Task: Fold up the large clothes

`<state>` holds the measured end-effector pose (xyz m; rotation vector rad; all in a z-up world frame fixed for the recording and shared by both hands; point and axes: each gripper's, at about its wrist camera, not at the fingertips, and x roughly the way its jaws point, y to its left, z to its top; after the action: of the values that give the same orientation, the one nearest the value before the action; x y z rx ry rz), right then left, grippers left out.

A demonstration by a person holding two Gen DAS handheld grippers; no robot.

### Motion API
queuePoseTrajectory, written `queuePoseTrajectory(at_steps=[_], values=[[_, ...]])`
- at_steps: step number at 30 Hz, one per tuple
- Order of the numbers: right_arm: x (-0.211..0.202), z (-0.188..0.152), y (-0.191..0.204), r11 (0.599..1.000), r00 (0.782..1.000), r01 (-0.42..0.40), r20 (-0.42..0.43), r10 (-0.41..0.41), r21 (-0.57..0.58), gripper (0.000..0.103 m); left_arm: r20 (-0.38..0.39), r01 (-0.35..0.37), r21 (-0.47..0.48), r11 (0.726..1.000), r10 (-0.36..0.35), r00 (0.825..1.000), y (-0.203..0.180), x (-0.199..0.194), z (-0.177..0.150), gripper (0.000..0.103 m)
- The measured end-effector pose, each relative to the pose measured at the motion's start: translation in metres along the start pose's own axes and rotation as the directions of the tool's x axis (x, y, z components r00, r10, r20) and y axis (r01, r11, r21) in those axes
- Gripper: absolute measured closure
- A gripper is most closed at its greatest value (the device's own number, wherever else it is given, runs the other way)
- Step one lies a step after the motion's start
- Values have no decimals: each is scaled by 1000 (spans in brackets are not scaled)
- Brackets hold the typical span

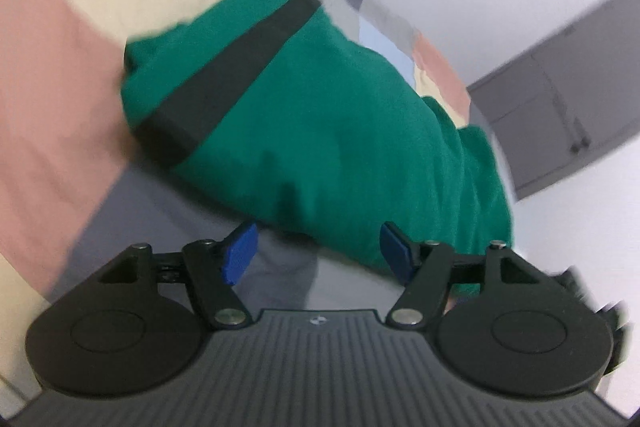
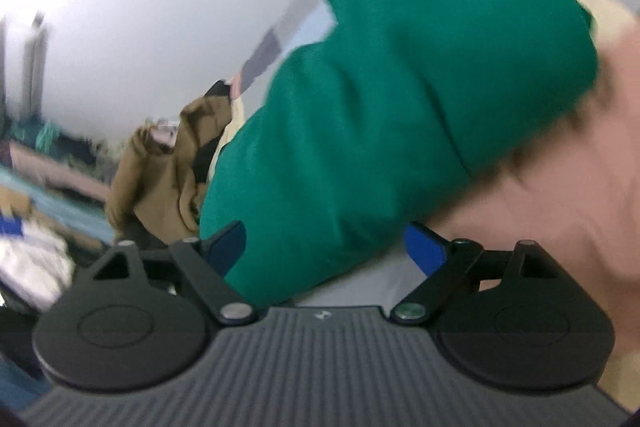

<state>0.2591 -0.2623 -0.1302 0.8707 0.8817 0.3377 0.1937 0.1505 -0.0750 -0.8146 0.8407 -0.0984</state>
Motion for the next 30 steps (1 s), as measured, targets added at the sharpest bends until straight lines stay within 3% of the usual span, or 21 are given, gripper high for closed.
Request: queuePoseTrajectory(at_steps=[5, 8, 10, 14, 17, 20, 22, 24, 26, 30], values=[[15, 4, -36, 979, 1000, -5, -2, 6, 204, 15, 2, 47, -208, 977, -48, 999, 35, 18, 7, 28], [17, 6, -61, 935, 998, -24, 55, 5, 355, 16, 27, 85, -325, 942, -80, 996, 53, 25, 11, 28], [16, 10, -68, 911, 996, -52, 89, 17, 409, 16, 55, 134, -342, 930, -123, 991, 57, 30, 12, 28], [8, 19, -63, 933, 980, -93, 197, 24, 349, 14, 92, 153, -381, 912, -128, 988, 62, 45, 13, 28], [20, 26, -64, 935, 981, -79, 193, 11, 347, 15, 104, 191, -405, 894, -163, 981, 67, 56, 13, 29], [38, 32, -70, 927, 985, -75, 170, 13, 368, 25, 126, 226, -448, 865, -189, 974, 73, 57, 17, 32], [38, 36, -69, 941, 985, -61, 175, 2, 334, 33, 139, 220, -415, 883, -178, 974, 69, 55, 20, 39], [34, 35, -59, 965, 980, -49, 198, -4, 259, 50, 149, 193, -347, 918, -149, 977, 59, 50, 24, 59], [29, 36, -52, 978, 980, -22, 197, -19, 205, 60, 168, 170, -259, 951, -129, 977, 43, 44, 25, 70], [22, 41, -40, 996, 976, 25, 214, -43, 84, 71, 207, 171, -175, 970, -134, 969, 27, 30, 24, 78]])
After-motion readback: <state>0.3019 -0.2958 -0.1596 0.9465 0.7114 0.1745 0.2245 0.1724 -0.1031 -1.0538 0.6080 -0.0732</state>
